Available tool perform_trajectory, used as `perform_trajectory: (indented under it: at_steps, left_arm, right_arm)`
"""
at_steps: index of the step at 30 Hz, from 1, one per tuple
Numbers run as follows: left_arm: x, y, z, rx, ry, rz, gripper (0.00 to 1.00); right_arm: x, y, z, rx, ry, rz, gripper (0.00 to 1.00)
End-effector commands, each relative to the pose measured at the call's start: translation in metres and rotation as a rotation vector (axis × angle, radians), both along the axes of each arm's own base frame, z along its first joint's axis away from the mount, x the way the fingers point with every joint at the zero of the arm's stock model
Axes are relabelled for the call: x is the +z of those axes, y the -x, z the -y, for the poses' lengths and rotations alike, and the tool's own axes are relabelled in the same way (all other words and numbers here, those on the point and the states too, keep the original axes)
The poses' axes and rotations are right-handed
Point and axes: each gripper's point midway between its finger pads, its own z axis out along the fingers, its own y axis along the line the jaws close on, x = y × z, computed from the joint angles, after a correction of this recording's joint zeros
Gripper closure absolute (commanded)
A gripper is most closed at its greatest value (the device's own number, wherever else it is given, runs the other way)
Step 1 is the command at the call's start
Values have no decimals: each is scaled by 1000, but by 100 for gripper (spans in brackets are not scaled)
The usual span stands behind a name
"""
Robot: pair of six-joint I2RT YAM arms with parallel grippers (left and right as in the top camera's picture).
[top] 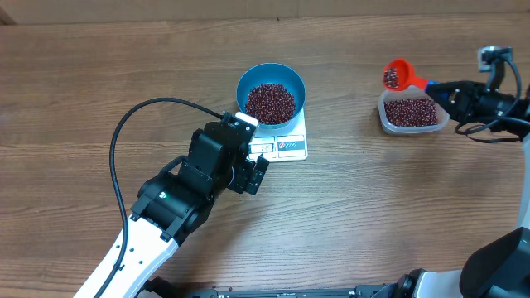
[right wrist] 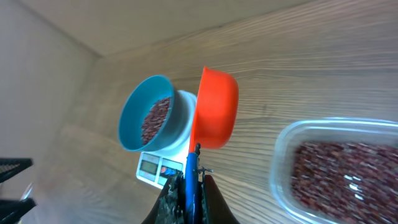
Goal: Scoop item into bowl and weigh 150g on scale
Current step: 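Lift the filled scoop and carry it left over the blue bowl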
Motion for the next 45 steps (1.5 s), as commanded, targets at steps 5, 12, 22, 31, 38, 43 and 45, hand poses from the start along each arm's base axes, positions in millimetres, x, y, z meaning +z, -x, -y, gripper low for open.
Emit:
perform_trajectory:
  at_steps: [5,12,22,31,38,43,45]
  left_arm:
    - [-1,-2,-2,12,-5,0,0]
    - [-1,-2,-2,12,-5,1,0]
    - [-1,-2,-2,12,-5,1,1]
    - [-1,-2,-2,12,-5,1,1]
    - [-1,-2,-2,12,-5,1,0]
    - [-1,-2,-2,12,-5,1,0]
    - [-1,-2,-2,12,-5,1,0]
  right_arm:
    - [18,-2,-49,139,-5,73,96]
    - [25,-7,-88,241,9,133,96]
    - [35,-11,-132,330,10,192,96]
    - [37,-17,-146,323,20,195,96]
    - [34,-19,-158,329,61,206,96]
    - [30,-20,-170,337,98,213,96]
    - [31,-21,-175,347,105,223,96]
